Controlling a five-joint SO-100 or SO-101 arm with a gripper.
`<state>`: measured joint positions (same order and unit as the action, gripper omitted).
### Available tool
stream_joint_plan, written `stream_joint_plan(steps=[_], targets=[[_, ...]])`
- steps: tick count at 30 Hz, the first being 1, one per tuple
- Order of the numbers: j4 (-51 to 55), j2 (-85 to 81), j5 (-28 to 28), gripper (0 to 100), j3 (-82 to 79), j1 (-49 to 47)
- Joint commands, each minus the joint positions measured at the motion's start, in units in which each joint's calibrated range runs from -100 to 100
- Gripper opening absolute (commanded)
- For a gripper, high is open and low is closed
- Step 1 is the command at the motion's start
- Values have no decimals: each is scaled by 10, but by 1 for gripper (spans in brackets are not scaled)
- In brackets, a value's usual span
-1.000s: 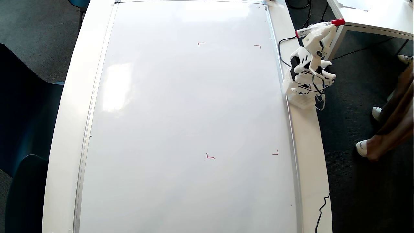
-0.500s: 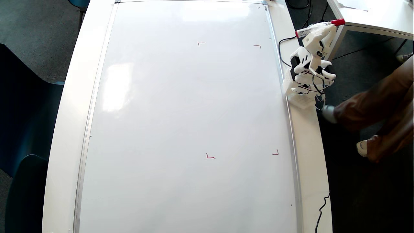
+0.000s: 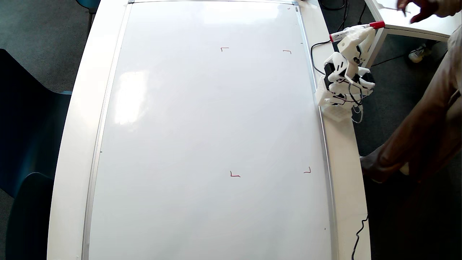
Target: Draw on a whiteboard a robot head using a pen attached to the gripper
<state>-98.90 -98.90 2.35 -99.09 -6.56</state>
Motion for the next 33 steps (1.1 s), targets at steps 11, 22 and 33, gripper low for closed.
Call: stream_joint_plan(steps=[11, 22, 33], targets=[[-8, 1, 4, 1, -3, -5], [-8, 1, 4, 1, -3, -5], [-8, 2, 5, 1, 2, -1]])
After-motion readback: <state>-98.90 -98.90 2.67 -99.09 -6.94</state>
